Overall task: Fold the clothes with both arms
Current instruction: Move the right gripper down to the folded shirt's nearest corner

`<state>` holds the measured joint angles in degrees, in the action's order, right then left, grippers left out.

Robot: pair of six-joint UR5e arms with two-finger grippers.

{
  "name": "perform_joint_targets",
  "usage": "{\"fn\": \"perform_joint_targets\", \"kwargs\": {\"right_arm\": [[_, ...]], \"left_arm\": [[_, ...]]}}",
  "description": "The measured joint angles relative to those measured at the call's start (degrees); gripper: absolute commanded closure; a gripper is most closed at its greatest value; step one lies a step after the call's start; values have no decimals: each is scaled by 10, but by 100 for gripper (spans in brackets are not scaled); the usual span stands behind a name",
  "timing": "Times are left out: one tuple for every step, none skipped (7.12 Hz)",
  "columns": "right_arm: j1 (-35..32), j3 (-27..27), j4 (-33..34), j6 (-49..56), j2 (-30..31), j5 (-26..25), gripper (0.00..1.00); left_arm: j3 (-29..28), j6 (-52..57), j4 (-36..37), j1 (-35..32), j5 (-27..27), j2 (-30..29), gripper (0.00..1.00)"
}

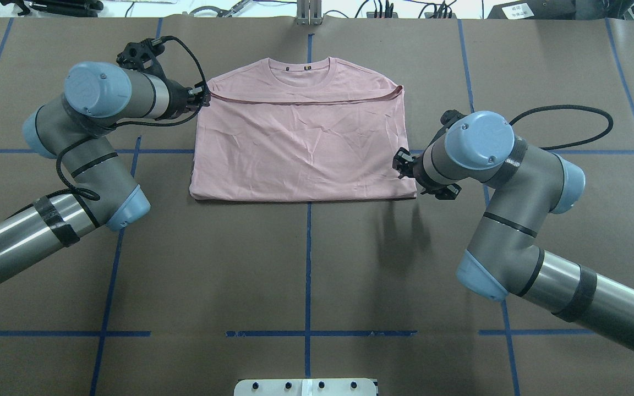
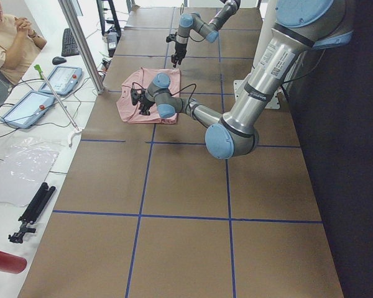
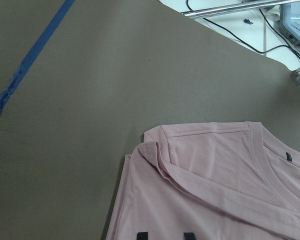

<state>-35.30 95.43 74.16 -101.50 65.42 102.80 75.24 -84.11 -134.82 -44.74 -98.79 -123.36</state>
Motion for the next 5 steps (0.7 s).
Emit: {"fn": "perform_joint_targets", "kwargs": {"right_arm": [[8, -7, 0, -10, 0, -12, 39], [13, -10, 0, -13, 0, -20, 40], [15, -14, 0, -13, 0, -23, 44], [15, -17, 0, -11, 0, -24, 47], [15, -20, -1, -10, 0, -25, 56]], "left_arm": [[0, 0, 0, 0, 0, 0, 64], [0, 0, 0, 0, 0, -1, 64], [0, 0, 0, 0, 0, -1, 64], [0, 0, 0, 0, 0, -1, 64], [0, 0, 0, 0, 0, -1, 64]]}}
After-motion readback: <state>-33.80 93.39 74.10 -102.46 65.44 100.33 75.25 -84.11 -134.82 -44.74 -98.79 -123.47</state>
